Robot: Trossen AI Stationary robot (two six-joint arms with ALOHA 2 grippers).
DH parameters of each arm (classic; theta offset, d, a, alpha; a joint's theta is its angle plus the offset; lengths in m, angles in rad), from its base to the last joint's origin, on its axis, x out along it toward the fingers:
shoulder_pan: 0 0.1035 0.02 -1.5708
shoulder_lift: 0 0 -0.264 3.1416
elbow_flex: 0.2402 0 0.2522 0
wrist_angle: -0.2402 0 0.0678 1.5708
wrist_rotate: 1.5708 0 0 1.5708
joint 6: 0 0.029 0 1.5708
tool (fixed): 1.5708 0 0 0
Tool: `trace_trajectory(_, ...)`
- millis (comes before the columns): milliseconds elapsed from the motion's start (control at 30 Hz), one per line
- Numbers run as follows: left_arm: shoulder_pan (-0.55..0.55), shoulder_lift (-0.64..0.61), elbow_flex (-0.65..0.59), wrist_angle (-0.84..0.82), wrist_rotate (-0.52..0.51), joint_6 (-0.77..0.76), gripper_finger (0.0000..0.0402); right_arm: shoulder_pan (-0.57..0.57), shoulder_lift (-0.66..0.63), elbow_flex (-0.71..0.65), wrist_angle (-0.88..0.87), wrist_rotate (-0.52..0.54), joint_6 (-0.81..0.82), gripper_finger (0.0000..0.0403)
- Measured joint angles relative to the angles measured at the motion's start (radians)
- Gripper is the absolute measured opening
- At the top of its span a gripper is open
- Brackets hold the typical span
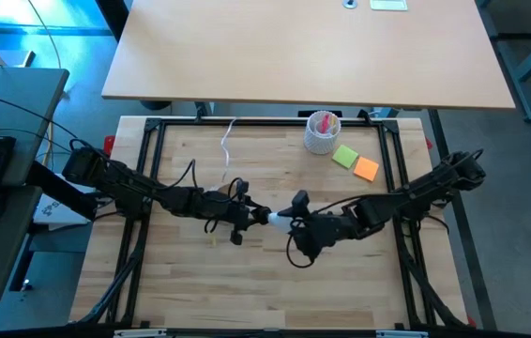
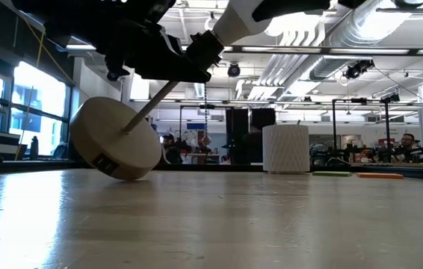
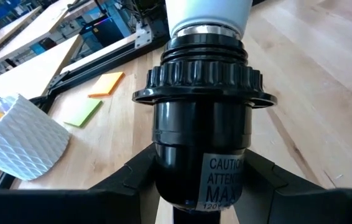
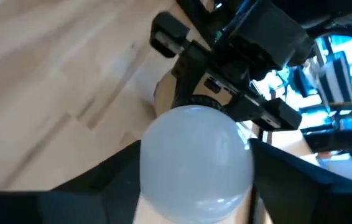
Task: Screw lightbulb
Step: Remove the light bulb from the lamp
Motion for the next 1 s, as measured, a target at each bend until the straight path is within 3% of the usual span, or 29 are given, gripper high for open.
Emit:
trace_trajectory(167,0.0,0.0,0.002,0.001,-0.005,0.001,0.0145,0.024,0.0,0.022,0.011,0.023,0.107,0.0311)
trace_trajectory(300,0.0,0.0,0.002,0.0,-0.007,0.0,0.0145,0.062,-0.001,0.079,0.006,0.065,0.234,0.0319)
trace_trajectory(467,0.0,0.0,0.002,-0.001,-0.009,0.0,0.0145,0.09,-0.003,0.142,-0.104,0.212,0.653,0.032)
trace_trajectory(600,0.0,0.0,0.002,-0.002,-0.01,0.0,0.0145,0.067,-0.001,0.141,-0.197,0.182,1.111,0.032)
trace_trajectory(667,0.0,0.0,0.002,-0.003,-0.01,0.0,0.0145,0.056,-0.002,0.118,-0.194,0.154,1.24,0.0321)
trace_trajectory(800,0.0,0.0,0.001,-0.007,-0.013,0.0,0.0145,0.037,0.0,0.081,-0.183,0.133,1.352,0.0321)
trace_trajectory(1000,0.001,0.0,0.001,-0.006,-0.013,0.001,0.0145,0.001,0.0,0.065,-0.138,0.041,1.295,0.0316)
